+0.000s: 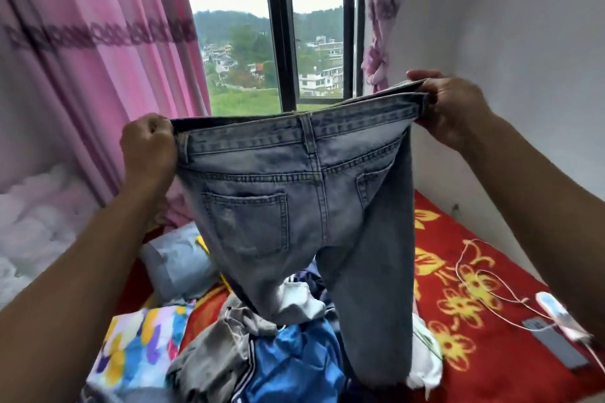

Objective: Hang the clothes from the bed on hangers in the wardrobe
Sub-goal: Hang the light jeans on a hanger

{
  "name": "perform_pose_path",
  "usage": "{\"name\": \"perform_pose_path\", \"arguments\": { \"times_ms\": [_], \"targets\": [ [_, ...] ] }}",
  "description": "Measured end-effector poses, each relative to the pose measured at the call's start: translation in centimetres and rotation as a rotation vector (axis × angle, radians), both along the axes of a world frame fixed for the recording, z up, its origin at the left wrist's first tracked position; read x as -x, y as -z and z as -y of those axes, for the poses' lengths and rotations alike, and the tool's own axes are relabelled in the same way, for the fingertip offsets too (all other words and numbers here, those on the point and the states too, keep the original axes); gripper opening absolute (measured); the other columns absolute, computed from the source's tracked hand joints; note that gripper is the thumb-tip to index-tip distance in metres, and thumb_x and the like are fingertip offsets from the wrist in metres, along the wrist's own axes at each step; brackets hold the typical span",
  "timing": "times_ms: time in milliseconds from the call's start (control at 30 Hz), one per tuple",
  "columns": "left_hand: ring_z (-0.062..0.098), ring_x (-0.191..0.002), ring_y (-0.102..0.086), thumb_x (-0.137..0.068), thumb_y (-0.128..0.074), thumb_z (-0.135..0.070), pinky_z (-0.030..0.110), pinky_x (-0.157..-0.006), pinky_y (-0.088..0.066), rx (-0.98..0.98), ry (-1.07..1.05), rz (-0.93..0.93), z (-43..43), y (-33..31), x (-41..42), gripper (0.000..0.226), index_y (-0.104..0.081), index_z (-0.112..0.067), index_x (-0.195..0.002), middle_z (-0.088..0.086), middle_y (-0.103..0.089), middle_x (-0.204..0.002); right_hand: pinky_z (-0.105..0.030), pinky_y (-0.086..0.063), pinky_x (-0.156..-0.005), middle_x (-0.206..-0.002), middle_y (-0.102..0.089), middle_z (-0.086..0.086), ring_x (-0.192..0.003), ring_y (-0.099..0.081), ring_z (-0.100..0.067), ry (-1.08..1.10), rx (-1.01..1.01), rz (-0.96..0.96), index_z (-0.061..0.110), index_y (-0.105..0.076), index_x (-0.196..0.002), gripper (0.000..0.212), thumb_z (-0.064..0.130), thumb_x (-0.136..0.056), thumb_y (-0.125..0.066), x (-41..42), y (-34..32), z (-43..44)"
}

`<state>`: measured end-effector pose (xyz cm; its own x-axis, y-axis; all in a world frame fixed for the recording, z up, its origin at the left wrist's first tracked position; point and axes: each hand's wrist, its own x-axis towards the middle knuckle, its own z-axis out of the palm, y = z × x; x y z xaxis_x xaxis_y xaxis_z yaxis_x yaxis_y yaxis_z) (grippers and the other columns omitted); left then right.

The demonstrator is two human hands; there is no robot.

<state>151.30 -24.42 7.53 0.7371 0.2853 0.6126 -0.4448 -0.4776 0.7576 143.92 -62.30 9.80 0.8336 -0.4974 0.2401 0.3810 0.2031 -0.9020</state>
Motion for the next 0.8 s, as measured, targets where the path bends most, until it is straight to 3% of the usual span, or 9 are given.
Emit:
{"name": "perform_pose_path", "arguments": {
  "times_ms": [67,133,233,333,467,633,700,800],
  "targets": [
    [0.024,-0.069,-0.046,-0.09,-0.045,-0.016,0.026,-0.062,-0.029,-0.107,0.009,-0.081,-0.9,2.3,-1.2,0.022,-0.058,-0.01,-0.073,0.011,-0.047,-0.063,-0.029,-0.054,-0.059,-0.08,-0.069,-0.006,-0.065,-0.064,-0.018,0.125,0.157,-0.052,0.015,-0.07,-0.081,0.03,-0.001,-0.09,-0.046,-0.9,1.4,-0.1],
    [0.042,-0.067,-0.052,-0.089,-0.049,-0.012,0.029,-0.062,-0.033,-0.231,0.074,-0.205,-1.1,5.8,-1.6,0.022,-0.056,-0.009,-0.069,0.022,-0.05,-0.064,-0.032,-0.055,-0.063,-0.087,-0.069,-0.009,-0.072,-0.063,-0.02,0.195,0.379,-0.175,0.018,-0.07,-0.077,0.031,0.003,-0.092,-0.047,-2.3,5.1,0.3],
    [0.039,-0.083,-0.064,-0.087,-0.054,-0.007,0.037,-0.068,-0.044,-0.443,0.088,-0.402,-1.1,12.7,-2.7,0.017,-0.068,-0.002,-0.079,0.023,-0.067,-0.077,-0.033,-0.053,-0.061,-0.077,-0.069,-0.007,-0.066,-0.059,-0.02,0.156,0.65,-0.393,0.023,-0.068,-0.07,0.035,0.0,-0.087,-0.048,-4.2,13.0,1.1],
    [0.04,-0.088,-0.065,-0.083,-0.051,-0.015,0.042,-0.072,-0.046,-0.566,0.101,-0.593,-0.2,19.8,-3.4,0.023,-0.069,-0.002,-0.077,0.027,-0.068,-0.086,-0.03,-0.048,-0.066,-0.07,-0.065,0.005,-0.072,-0.059,-0.02,0.11,0.863,-0.652,0.024,-0.07,-0.072,0.03,0.002,-0.079,-0.05,-5.2,20.8,1.8],
    [0.041,-0.09,-0.064,-0.082,-0.053,-0.004,0.04,-0.071,-0.046,-0.597,0.079,-0.747,2.0,27.1,-3.8,0.017,-0.071,-0.003,-0.08,0.025,-0.069,-0.089,-0.031,-0.051,-0.065,-0.083,-0.073,-0.002,-0.08,-0.067,-0.028,0.02,0.892,-0.865,0.021,-0.074,-0.079,0.029,0.005,-0.076,-0.049,-6.6,30.7,3.2],
    [0.042,-0.094,-0.062,-0.085,-0.052,-0.005,0.041,-0.076,-0.047,-0.598,0.029,-0.88,4.9,33.7,-5.0,0.018,-0.069,-0.005,-0.09,0.025,-0.068,-0.096,-0.025,-0.045,-0.072,-0.096,-0.074,-0.003,-0.092,-0.065,-0.022,-0.196,0.861,-1.036,0.022,-0.074,-0.084,0.03,0.003,-0.08,-0.051,-7.9,41.9,5.7],
    [0.043,-0.094,-0.061,-0.087,-0.052,-0.005,0.041,-0.077,-0.045,-0.596,0.009,-0.9,6.6,35.8,-5.8,0.018,-0.068,-0.005,-0.093,0.026,-0.067,-0.098,-0.026,-0.047,-0.068,-0.087,-0.072,-0.002,-0.083,-0.063,-0.021,-0.313,0.81,-1.125,0.024,-0.072,-0.081,0.027,0.006,-0.083,-0.051,-8.2,46.4,6.9],
    [0.042,-0.094,-0.06,-0.089,-0.05,-0.005,0.04,-0.077,-0.043,-0.586,0.013,-0.927,9.4,38.6,-7.1,0.018,-0.068,-0.005,-0.094,0.024,-0.067,-0.097,-0.023,-0.032,-0.047,-0.059,-0.051,-0.002,-0.049,-0.044,-0.016,-0.484,0.653,-1.247,0.017,-0.065,-0.067,0.023,0.017,-0.089,-0.058,-8.7,51.3,8.6]
  ]
}}
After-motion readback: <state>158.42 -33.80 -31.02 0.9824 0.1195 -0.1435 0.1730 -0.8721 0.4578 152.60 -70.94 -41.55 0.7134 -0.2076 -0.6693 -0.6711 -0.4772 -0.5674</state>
